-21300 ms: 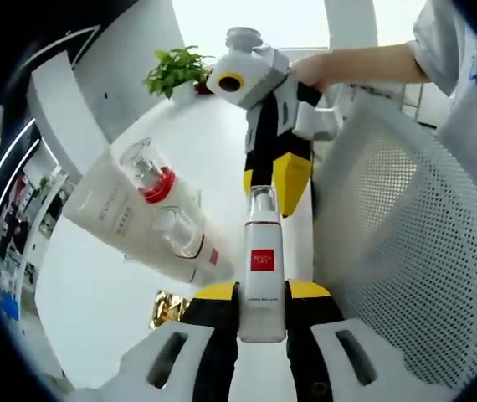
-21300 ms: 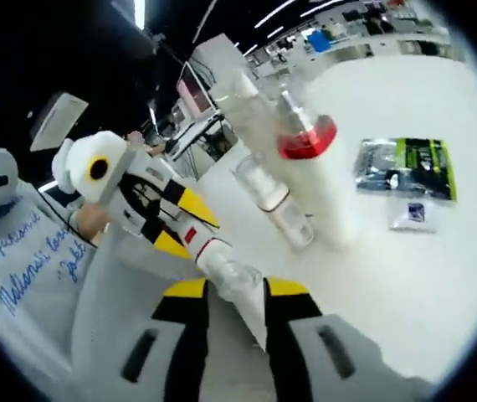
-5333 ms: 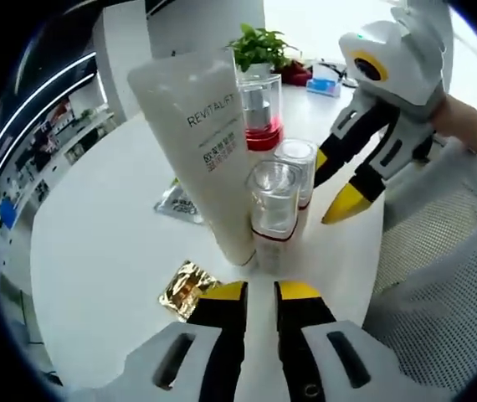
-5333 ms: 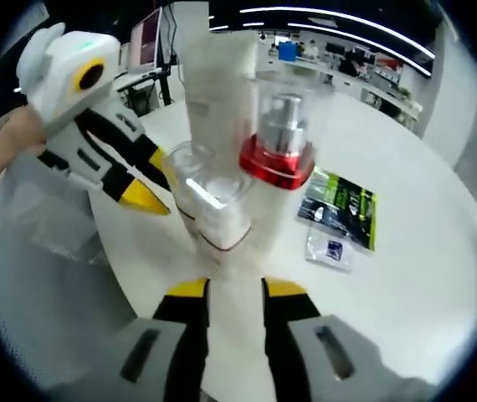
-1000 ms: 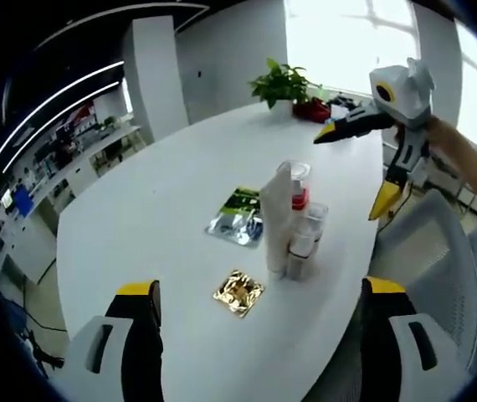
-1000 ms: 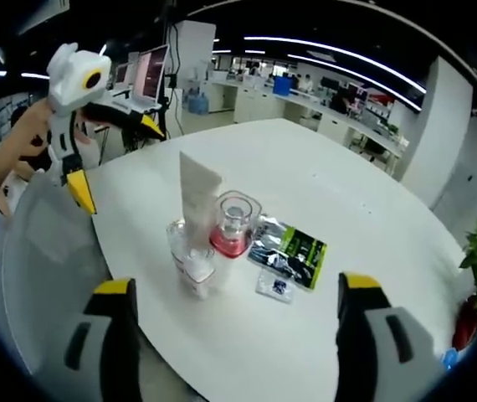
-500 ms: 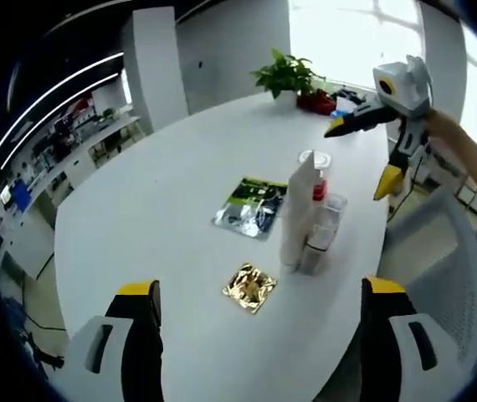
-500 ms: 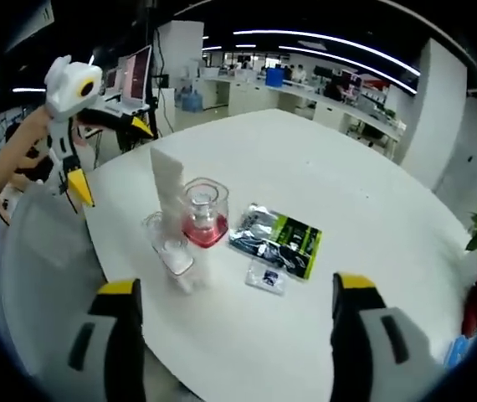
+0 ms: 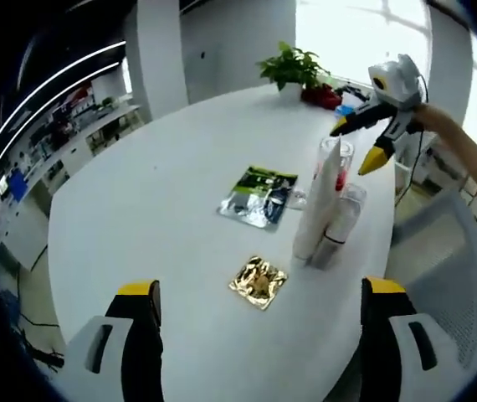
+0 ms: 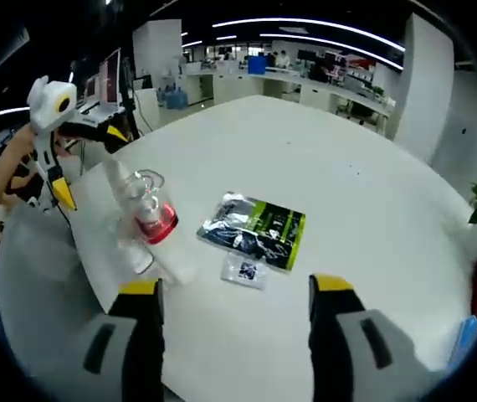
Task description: Arrange the skincare products in the storage area until every visible bottle or jar stands upright without overlapping.
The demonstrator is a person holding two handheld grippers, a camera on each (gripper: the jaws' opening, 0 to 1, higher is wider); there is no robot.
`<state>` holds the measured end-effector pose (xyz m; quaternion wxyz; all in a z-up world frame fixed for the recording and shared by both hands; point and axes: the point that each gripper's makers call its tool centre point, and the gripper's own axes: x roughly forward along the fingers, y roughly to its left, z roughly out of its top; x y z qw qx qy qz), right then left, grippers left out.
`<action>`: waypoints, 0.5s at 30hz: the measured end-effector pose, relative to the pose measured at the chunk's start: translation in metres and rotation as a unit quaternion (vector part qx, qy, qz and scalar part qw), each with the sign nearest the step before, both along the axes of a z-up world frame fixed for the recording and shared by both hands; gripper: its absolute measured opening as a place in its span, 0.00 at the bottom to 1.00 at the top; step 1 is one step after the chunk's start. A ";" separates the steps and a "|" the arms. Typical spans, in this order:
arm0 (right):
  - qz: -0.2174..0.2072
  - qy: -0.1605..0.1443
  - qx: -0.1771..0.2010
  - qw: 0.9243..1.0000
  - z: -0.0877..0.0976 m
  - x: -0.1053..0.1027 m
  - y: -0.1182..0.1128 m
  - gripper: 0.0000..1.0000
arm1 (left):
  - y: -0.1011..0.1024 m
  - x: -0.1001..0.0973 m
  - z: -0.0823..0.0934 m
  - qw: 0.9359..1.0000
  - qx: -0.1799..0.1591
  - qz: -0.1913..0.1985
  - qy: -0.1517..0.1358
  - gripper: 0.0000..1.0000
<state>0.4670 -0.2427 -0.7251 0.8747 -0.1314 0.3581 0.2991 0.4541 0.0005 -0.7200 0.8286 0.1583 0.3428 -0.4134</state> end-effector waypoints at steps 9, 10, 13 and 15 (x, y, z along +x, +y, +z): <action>-0.003 0.008 -0.007 1.000 -0.013 0.015 -0.006 0.62 | 0.000 0.019 -0.010 1.000 0.003 0.001 0.010 0.97; -0.003 0.008 -0.006 1.000 -0.014 0.017 -0.006 0.61 | 0.000 0.021 -0.012 1.000 0.005 0.001 0.011 0.97; -0.006 0.013 0.005 1.000 -0.017 0.023 -0.005 0.57 | 0.001 0.025 -0.021 1.000 0.015 -0.002 0.021 0.97; -0.010 0.015 0.007 1.000 -0.019 0.027 -0.007 0.53 | 0.001 0.029 -0.025 1.000 0.014 0.000 0.027 0.97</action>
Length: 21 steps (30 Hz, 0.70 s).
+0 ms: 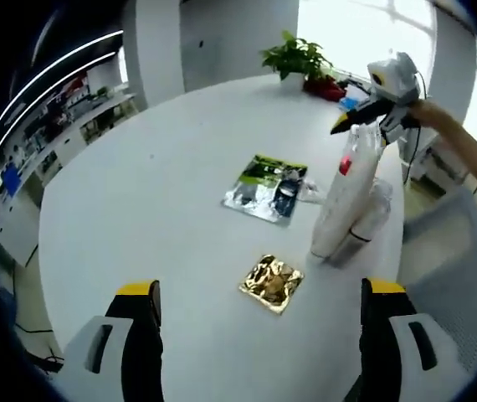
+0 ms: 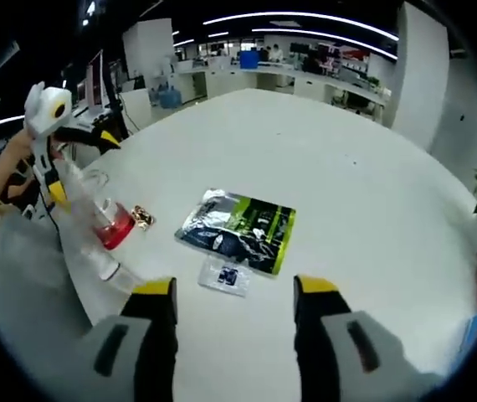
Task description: Arrange the skincare products in the storage area until every visible bottle or jar stands upright without overlapping.
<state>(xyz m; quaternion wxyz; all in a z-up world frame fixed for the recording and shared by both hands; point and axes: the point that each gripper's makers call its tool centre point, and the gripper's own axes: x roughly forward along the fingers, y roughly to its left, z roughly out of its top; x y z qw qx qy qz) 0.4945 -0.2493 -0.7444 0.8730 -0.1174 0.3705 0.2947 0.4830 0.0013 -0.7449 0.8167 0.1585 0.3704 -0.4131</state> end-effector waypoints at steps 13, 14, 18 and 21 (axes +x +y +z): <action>-0.012 0.018 0.017 1.000 -0.009 0.028 0.004 0.46 | -0.013 0.025 -0.012 1.000 -0.011 0.017 0.006 0.92; -0.012 0.022 0.016 1.000 -0.010 0.030 0.004 0.47 | -0.014 0.026 -0.013 1.000 -0.012 0.017 0.008 0.90; -0.020 0.022 0.015 0.999 -0.009 0.042 0.001 0.46 | -0.019 0.032 -0.018 1.000 -0.015 0.018 0.014 0.83; -0.025 0.023 0.018 0.999 -0.008 0.050 0.000 0.45 | -0.025 0.033 -0.022 0.999 -0.021 0.011 0.022 0.75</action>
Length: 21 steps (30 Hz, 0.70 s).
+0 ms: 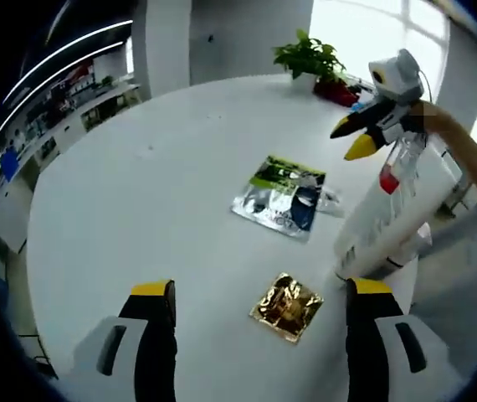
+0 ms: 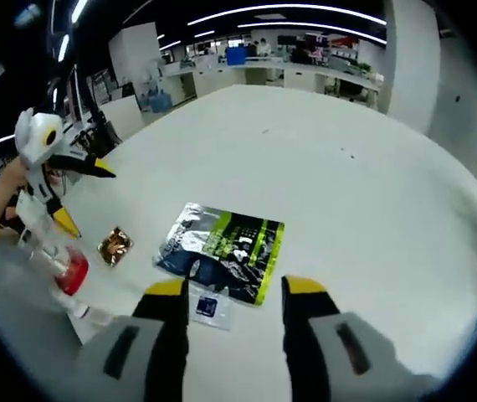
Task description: Arrange the skincare products in the storage area until every visible bottle or jar stands upright without overlapping.
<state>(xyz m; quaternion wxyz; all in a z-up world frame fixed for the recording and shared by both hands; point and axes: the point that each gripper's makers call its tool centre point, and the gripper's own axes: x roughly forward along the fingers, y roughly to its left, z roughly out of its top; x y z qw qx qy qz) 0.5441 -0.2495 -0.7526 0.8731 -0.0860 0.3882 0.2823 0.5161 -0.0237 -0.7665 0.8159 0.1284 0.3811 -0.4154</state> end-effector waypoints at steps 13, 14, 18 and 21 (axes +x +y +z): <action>0.002 0.040 -0.008 0.999 -0.027 0.009 -0.005 0.45 | -0.031 0.016 -0.011 0.999 -0.033 -0.009 0.012 0.52; 0.003 0.044 -0.008 0.999 -0.029 0.009 -0.005 0.45 | -0.033 0.017 -0.012 0.999 -0.037 -0.010 0.014 0.49; 0.005 0.056 -0.009 0.998 -0.037 0.008 -0.005 0.46 | -0.043 0.019 -0.017 0.998 -0.051 -0.007 0.028 0.45; 0.007 0.066 -0.003 0.998 -0.044 0.007 -0.004 0.46 | -0.049 0.022 -0.018 0.997 -0.062 -0.003 0.035 0.38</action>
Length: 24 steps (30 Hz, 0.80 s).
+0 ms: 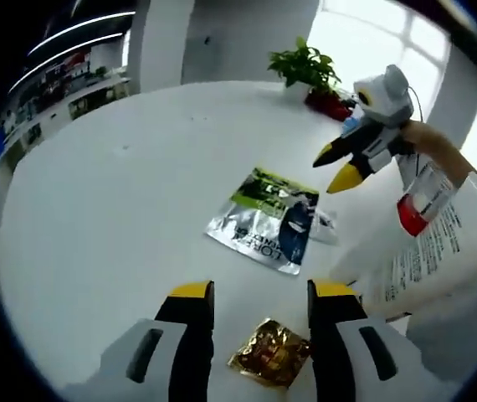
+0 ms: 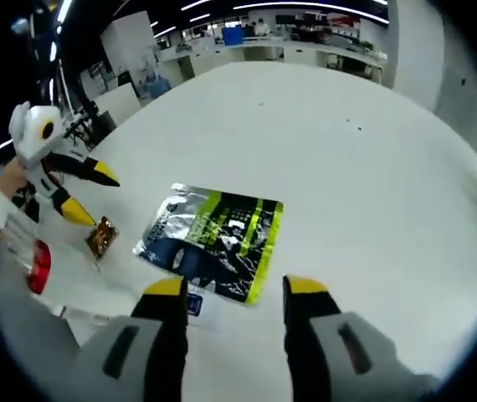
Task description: Arrange the skincare products in the storage area until every visible bottle or jar stands upright without overlapping.
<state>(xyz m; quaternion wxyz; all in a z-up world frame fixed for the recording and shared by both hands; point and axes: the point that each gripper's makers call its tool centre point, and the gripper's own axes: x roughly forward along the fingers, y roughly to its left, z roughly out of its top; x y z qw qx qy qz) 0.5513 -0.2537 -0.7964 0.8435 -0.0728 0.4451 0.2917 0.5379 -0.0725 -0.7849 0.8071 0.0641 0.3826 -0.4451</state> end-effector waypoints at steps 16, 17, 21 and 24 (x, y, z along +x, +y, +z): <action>-0.003 0.020 0.019 1.000 -0.018 0.005 0.003 0.47 | -0.027 0.011 -0.014 0.998 0.035 -0.037 -0.022 0.37; -0.004 0.021 0.022 1.000 -0.018 0.006 0.003 0.47 | -0.029 0.013 -0.016 0.998 0.043 -0.043 -0.027 0.38; -0.005 0.021 0.025 0.999 -0.018 0.007 0.002 0.47 | -0.031 0.016 -0.021 0.996 0.061 -0.054 -0.029 0.39; -0.005 0.024 0.027 0.999 -0.019 0.007 0.002 0.47 | -0.034 0.017 -0.023 0.993 0.079 -0.078 -0.048 0.39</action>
